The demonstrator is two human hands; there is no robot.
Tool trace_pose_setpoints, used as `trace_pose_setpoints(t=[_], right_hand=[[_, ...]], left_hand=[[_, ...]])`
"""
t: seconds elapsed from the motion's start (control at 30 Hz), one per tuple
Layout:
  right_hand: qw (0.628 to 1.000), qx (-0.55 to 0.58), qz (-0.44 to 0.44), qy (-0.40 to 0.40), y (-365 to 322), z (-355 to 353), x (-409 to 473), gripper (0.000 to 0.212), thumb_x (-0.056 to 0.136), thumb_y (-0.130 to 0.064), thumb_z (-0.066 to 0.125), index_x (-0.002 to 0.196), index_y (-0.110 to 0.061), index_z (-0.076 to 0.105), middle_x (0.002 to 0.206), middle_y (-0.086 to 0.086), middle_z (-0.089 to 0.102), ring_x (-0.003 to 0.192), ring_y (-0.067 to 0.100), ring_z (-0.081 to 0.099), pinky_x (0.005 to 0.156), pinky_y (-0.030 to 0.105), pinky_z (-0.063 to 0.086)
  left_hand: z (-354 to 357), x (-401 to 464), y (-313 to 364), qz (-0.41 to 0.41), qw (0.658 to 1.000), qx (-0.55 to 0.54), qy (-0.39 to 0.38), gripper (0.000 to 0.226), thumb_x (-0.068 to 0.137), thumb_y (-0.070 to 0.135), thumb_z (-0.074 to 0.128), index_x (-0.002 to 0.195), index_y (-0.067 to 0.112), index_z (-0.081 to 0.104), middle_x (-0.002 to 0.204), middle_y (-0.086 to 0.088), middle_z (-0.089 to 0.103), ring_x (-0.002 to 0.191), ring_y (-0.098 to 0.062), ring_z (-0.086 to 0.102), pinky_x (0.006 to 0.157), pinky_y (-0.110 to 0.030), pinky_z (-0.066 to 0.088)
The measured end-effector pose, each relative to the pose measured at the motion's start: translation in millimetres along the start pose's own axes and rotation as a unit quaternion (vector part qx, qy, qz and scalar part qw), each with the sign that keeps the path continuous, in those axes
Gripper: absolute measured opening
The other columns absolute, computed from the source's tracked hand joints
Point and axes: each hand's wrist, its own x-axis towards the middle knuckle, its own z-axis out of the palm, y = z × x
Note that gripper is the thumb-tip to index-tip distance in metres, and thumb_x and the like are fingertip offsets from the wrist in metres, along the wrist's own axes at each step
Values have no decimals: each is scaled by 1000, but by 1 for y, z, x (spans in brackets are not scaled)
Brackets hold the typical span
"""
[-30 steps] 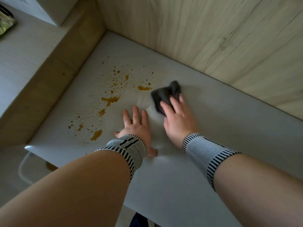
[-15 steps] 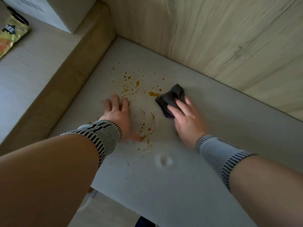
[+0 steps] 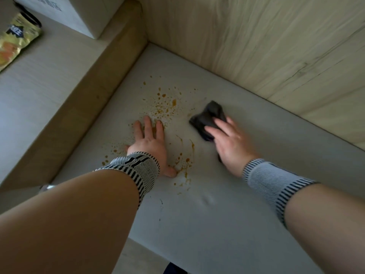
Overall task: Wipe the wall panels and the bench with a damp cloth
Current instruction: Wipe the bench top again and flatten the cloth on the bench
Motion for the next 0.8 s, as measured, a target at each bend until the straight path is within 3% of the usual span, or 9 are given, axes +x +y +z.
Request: trace_pose_setpoints(t=[0.13, 0.23, 0.33, 0.43, 0.5, 0.6, 0.67, 0.73, 0.8], right_hand=[[974, 45, 213, 63, 21, -20, 18, 53, 95, -3, 47, 142, -26, 46, 162, 4, 12, 143, 29, 28, 116, 35, 26], [947, 71, 297, 103, -18, -10, 47, 70, 92, 5, 42, 152, -26, 25, 163, 3, 2, 147, 25, 18, 119, 32, 18], [989, 71, 123, 48, -58, 15, 46, 66, 90, 7, 43, 150, -16, 32, 162, 7, 15, 146, 29, 20, 119, 37, 18], [998, 25, -52, -6, -45, 17, 20, 63, 74, 17, 62, 133, -4, 56, 149, 22, 39, 124, 46, 51, 94, 54, 50], [1000, 27, 0, -12, -14, -1, 13, 64, 79, 14, 60, 138, -12, 53, 157, 16, 27, 124, 45, 51, 94, 48, 51], [972, 57, 225, 23, 9, -25, 26, 60, 93, -4, 49, 147, -27, 38, 163, 0, 3, 142, 29, 30, 113, 31, 27], [953, 42, 296, 41, -4, -24, 47, 60, 93, -5, 48, 149, -26, 35, 163, 1, 1, 145, 26, 23, 116, 28, 19], [962, 55, 268, 23, -37, -16, 61, 63, 92, -2, 48, 149, -25, 34, 163, 0, -1, 147, 24, 19, 119, 31, 18], [988, 65, 137, -14, -64, -1, 62, 65, 89, 1, 50, 148, -23, 37, 164, 1, 1, 147, 26, 18, 119, 36, 22]], left_hand=[[0, 2, 1, -4, 1000, 1, -11, 152, 61, 56, 86, 148, 18, -33, 152, -8, -44, 145, -37, -29, 116, -62, 23], [1, 2, 0, -4, 1000, 4, -14, 153, 60, 57, 86, 147, 18, -34, 152, -9, -44, 145, -37, -29, 115, -62, 24], [2, 4, 0, 0, 1000, 10, -6, 153, 59, 58, 86, 148, 17, -33, 153, -10, -42, 145, -38, -27, 114, -63, 26], [2, 4, -1, 3, 1000, 2, -6, 153, 60, 58, 86, 148, 18, -33, 153, -10, -42, 145, -38, -27, 114, -63, 26], [2, 5, -1, 10, 1000, -4, -11, 153, 61, 57, 86, 147, 18, -33, 152, -10, -43, 145, -38, -29, 115, -63, 25], [4, 6, -3, 14, 1000, -9, -9, 152, 61, 57, 86, 147, 17, -34, 151, -10, -44, 144, -39, -30, 114, -63, 26], [4, 7, -3, 15, 1000, -11, -12, 152, 61, 57, 86, 147, 17, -33, 151, -10, -45, 144, -39, -30, 115, -63, 26], [4, 6, -3, 17, 1000, -13, -13, 153, 61, 56, 86, 148, 17, -33, 151, -10, -45, 144, -39, -30, 115, -63, 25], [3, 6, -2, 17, 1000, -17, -8, 152, 61, 55, 87, 148, 17, -31, 151, -11, -44, 144, -38, -30, 115, -64, 24]])
